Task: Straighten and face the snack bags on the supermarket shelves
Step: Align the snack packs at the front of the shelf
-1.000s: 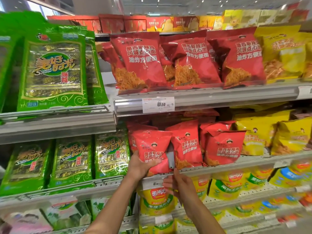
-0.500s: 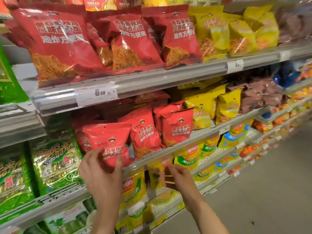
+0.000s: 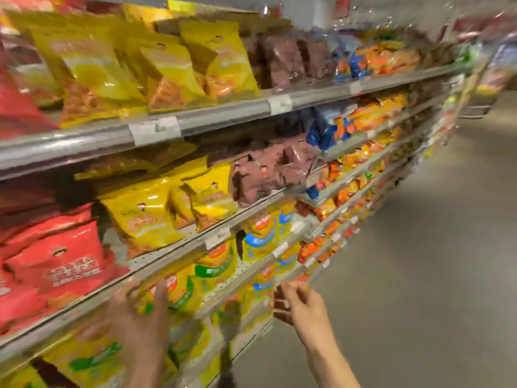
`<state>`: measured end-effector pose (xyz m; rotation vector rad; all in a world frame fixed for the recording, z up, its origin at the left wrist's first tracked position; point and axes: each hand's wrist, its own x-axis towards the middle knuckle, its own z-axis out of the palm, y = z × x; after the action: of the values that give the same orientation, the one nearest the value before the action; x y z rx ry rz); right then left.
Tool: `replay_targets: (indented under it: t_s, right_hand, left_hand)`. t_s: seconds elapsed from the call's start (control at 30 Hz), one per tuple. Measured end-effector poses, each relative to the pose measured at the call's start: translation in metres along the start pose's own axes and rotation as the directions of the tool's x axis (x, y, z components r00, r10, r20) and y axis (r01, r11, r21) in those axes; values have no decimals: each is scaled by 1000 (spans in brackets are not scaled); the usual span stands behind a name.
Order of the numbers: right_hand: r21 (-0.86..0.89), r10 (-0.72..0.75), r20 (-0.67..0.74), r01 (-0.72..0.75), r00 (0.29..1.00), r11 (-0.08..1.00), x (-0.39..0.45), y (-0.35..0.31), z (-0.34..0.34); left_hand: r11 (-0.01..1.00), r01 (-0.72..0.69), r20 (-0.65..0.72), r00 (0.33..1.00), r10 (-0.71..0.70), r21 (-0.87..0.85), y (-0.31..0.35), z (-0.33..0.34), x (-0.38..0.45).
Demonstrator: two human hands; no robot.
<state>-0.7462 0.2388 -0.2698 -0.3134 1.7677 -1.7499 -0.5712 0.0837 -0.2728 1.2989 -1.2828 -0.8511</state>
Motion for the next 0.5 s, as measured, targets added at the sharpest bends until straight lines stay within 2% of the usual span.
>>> replay_targets:
  t_s: [0.03, 0.07, 0.1, 0.2, 0.33, 0.5]
  right_hand:
    - [7, -3, -26, 3, 1000, 1000, 12, -5, -25]
    - [19, -2, -52, 3, 999, 1000, 23, -10, -51]
    - [29, 1, -80, 2, 997, 1000, 34, -16, -76]
    - [46, 14, -178, -5, 984, 999, 71, -30, -143]
    - [69, 25, -255, -8, 967, 998, 134, -45, -216]
    - [68, 18, -337, 5, 941, 998, 227, -72, -285]
  left_hand:
    - [998, 35, 68, 997, -31, -57, 3, 21, -8]
    - [999, 32, 157, 987, -25, -43, 3, 53, -20]
    - [997, 82, 238, 968, -78, -8, 12, 84, -37]
    - [992, 106, 392, 917, -69, -73, 37, 158, -78]
    - [979, 199, 494, 856, -152, -42, 51, 262, -105]
    - [973, 223, 584, 799, -142, -68, 65, 400, -126]
